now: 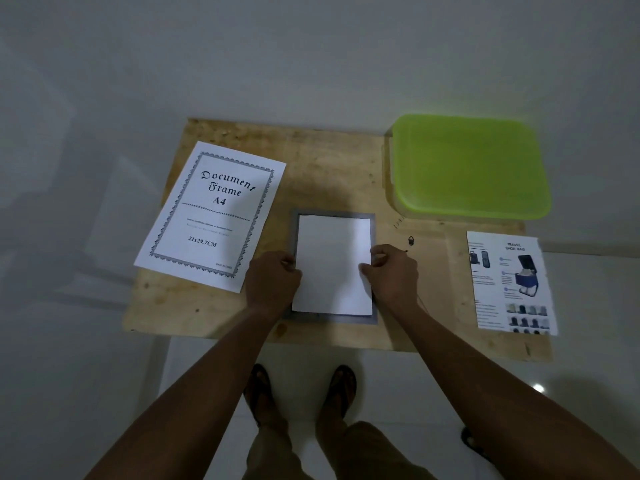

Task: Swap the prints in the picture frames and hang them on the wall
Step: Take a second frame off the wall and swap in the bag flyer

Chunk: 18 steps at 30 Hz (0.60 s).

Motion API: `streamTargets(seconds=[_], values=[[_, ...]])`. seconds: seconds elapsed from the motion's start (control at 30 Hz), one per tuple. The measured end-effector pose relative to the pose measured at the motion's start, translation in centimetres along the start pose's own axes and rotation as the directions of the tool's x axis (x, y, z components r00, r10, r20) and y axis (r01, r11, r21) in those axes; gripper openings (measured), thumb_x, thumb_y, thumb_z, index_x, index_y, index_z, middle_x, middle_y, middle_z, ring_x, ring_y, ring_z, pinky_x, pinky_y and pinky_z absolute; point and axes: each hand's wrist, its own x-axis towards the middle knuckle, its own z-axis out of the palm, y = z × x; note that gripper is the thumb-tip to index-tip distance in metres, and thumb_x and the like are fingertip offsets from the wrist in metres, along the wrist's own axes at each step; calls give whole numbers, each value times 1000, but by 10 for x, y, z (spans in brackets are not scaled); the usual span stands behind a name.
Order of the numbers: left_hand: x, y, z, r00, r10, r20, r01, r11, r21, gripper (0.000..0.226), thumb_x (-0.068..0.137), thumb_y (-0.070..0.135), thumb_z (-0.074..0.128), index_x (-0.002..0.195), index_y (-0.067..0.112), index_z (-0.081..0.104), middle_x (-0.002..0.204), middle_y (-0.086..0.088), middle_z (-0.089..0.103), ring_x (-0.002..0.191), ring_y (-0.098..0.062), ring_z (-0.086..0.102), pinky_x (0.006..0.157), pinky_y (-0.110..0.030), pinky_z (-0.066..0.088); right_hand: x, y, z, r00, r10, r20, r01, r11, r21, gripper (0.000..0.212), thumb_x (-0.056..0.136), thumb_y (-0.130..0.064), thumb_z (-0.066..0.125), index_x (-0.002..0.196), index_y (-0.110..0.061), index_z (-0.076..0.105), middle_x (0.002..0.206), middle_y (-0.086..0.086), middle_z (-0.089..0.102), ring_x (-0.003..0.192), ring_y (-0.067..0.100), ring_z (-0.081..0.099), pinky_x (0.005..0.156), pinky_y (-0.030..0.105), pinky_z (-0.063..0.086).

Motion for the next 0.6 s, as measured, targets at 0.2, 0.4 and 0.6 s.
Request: streamTargets(seconds=[0.2,0.4,0.6], values=[[3,-6,3,998,62,11,-63,997,43,27,79,25,75,105,19,75,97,-2,75,88,-21,70,78,-28,52,-2,4,3,1000,-8,-28,8,1000,-24,27,77,-19,80,103,-21,73,77,-8,66,82,17,66,80,29,51],[2,-19,4,966,208,155,-238,948,213,55,82,45,74,132,25,61,122,-4,54,102,-21,59,79,-27,46,-18,11,6,991,-107,-79,94,983,-157,24,83,-33,77,104,-23,70,89,-3,62,84,20,60,72,33,47],[-3,-32,8,950,265,162,-300,920,251,54,88,47,68,136,26,57,120,-5,52,103,-23,56,81,-33,52,-36,32,9,973,-228,-35,216,954,-209,42,87,-42,74,124,-24,69,109,1,61,91,16,61,69,25,41]])
